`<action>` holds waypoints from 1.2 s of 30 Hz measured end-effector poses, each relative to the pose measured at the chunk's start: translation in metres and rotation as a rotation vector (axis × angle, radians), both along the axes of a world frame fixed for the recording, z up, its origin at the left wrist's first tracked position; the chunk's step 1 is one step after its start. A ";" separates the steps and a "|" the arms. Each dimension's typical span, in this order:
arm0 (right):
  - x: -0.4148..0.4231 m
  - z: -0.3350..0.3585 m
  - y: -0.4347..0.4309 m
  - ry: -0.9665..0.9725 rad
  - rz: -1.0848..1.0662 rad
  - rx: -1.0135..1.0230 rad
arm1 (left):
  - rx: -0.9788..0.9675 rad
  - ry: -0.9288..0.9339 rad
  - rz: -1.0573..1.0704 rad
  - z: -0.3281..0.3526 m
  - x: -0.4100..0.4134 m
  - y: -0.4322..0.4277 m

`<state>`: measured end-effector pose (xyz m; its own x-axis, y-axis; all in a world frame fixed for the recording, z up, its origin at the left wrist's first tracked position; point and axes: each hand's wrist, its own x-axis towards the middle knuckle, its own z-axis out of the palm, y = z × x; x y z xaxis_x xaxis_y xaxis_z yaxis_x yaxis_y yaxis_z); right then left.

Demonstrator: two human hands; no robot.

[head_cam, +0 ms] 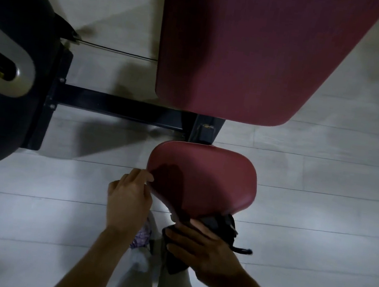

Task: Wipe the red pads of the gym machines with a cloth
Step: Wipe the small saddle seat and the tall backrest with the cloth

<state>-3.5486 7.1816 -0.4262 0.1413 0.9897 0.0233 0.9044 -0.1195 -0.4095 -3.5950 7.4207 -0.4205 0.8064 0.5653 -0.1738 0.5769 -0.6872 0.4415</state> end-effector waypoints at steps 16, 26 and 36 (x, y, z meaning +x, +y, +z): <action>0.012 -0.001 -0.007 0.289 -0.295 -0.018 | -0.196 0.046 -0.008 -0.007 -0.006 -0.034; 0.049 -0.028 -0.014 -0.018 0.150 0.000 | -0.185 0.048 0.053 -0.005 0.002 -0.040; 0.152 -0.046 0.091 0.195 -0.664 -0.168 | -0.177 0.023 0.027 -0.007 0.002 -0.039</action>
<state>-3.3961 7.2728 -0.4726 0.7017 0.6811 -0.2093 0.5307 -0.6956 -0.4842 -3.5931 7.3820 -0.4278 0.7862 0.5453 -0.2909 0.6052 -0.5840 0.5410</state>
